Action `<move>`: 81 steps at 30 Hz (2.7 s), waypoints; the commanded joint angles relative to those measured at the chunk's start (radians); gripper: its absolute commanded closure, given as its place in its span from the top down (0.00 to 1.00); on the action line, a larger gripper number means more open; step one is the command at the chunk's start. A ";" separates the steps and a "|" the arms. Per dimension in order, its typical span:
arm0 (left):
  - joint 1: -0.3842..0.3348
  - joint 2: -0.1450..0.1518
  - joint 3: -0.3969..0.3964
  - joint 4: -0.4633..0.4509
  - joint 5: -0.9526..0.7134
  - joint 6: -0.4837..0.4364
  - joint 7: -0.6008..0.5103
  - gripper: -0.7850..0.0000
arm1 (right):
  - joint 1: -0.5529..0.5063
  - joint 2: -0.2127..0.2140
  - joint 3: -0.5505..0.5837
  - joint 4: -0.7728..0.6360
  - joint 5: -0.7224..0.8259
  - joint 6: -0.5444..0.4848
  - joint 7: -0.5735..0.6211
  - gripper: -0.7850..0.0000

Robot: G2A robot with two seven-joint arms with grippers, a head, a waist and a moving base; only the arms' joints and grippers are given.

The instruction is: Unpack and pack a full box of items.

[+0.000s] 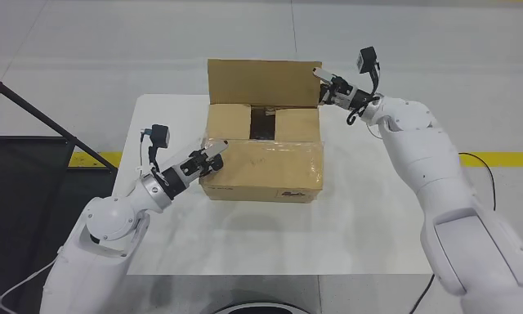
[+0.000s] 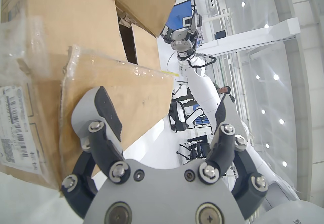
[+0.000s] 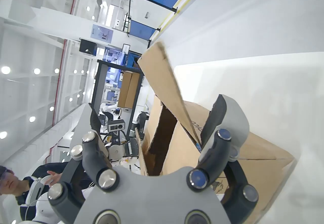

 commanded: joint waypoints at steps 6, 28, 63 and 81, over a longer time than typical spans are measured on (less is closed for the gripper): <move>-0.008 0.001 0.000 0.005 0.008 0.001 -0.009 1.00 | -0.003 0.013 0.051 0.012 0.073 -0.056 0.114 1.00; -0.041 -0.001 0.038 0.017 0.045 0.010 -0.022 1.00 | -0.128 0.084 0.144 -0.190 0.099 0.015 0.280 1.00; -0.032 -0.015 0.114 -0.004 0.133 0.020 0.075 1.00 | -0.438 0.176 0.283 -0.692 -0.009 0.255 0.246 1.00; 0.086 -0.019 0.000 -0.108 0.128 0.012 0.282 1.00 | -0.432 0.176 0.270 -0.643 -0.022 0.285 0.261 1.00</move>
